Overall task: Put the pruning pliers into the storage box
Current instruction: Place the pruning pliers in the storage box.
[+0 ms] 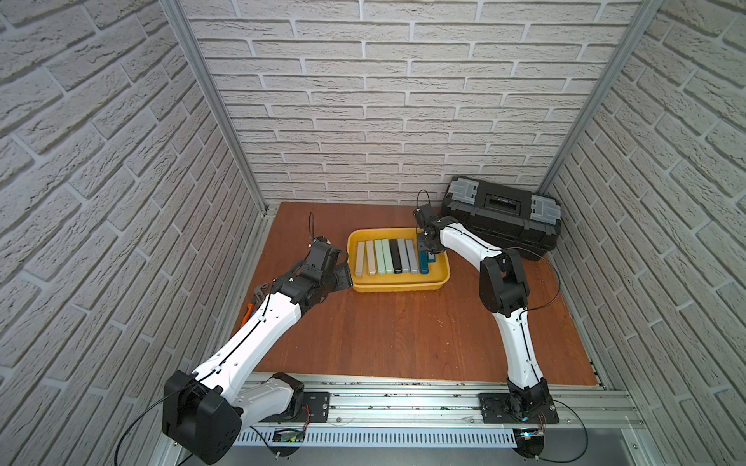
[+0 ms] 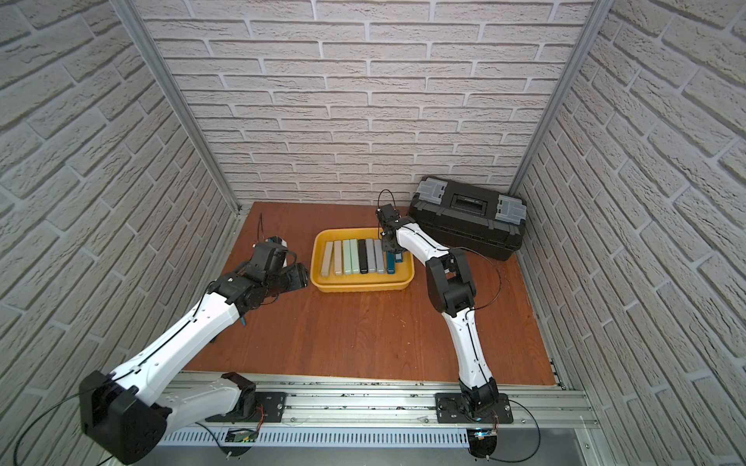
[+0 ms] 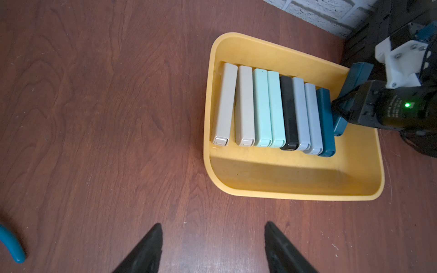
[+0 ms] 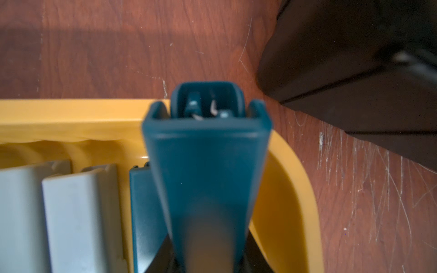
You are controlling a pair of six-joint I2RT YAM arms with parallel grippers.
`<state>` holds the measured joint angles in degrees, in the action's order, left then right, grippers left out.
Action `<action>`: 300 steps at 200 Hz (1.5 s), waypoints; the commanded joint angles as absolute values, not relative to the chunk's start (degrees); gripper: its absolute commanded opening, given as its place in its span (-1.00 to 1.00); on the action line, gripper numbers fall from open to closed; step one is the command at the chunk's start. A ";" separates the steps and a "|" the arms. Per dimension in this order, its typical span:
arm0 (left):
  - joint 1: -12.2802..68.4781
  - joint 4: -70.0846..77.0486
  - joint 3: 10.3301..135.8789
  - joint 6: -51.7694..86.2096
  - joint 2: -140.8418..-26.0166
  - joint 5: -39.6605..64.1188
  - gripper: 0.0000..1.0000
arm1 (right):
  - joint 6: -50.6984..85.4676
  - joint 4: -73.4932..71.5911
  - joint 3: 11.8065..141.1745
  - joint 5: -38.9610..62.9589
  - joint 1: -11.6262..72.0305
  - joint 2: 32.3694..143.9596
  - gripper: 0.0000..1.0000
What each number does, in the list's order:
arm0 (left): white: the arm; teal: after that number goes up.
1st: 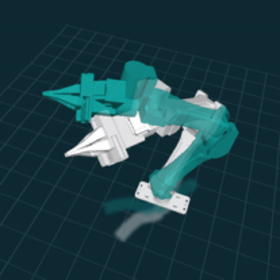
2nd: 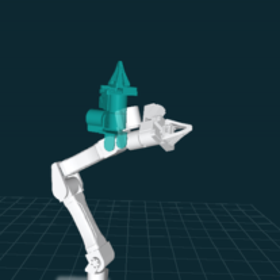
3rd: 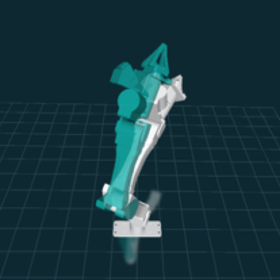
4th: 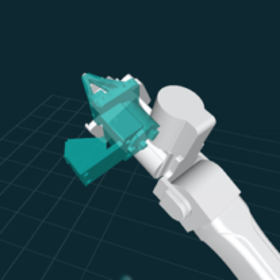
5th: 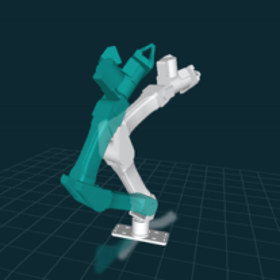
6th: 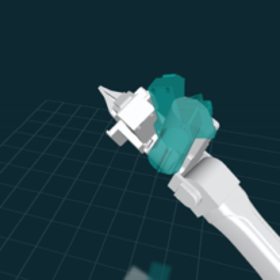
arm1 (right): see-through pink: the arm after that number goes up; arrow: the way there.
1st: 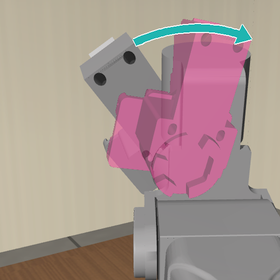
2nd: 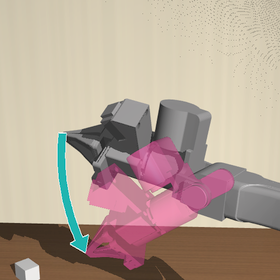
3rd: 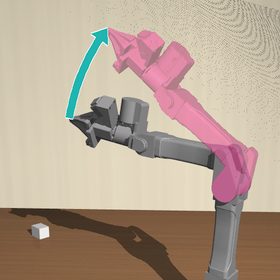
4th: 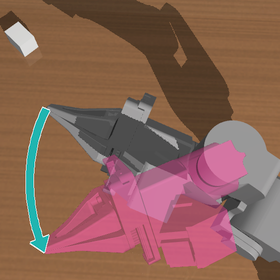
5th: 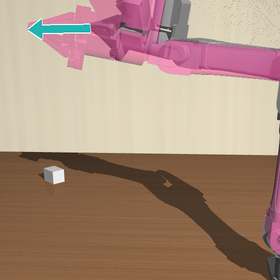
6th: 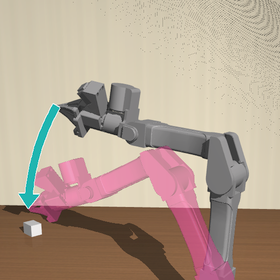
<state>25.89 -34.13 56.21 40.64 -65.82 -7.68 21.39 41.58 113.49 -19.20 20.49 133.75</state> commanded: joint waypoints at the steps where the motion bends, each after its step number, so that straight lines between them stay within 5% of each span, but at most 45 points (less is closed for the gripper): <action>1: 25.49 -33.05 56.73 40.22 -66.44 -8.09 0.37 | 21.16 42.31 114.15 -18.14 19.70 136.50 -0.54; 166: 25.49 -30.98 54.63 41.40 -65.84 -7.22 0.37 | 21.30 44.70 108.04 -14.66 19.81 132.94 -0.57; 300: 25.17 -28.96 52.56 41.51 -67.02 -7.43 0.37 | 16.77 47.76 117.51 -20.25 19.08 134.89 -0.56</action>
<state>25.87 -31.27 53.47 41.23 -66.41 -7.46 17.32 47.90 115.57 -17.34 20.12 134.43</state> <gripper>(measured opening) 0.685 0.296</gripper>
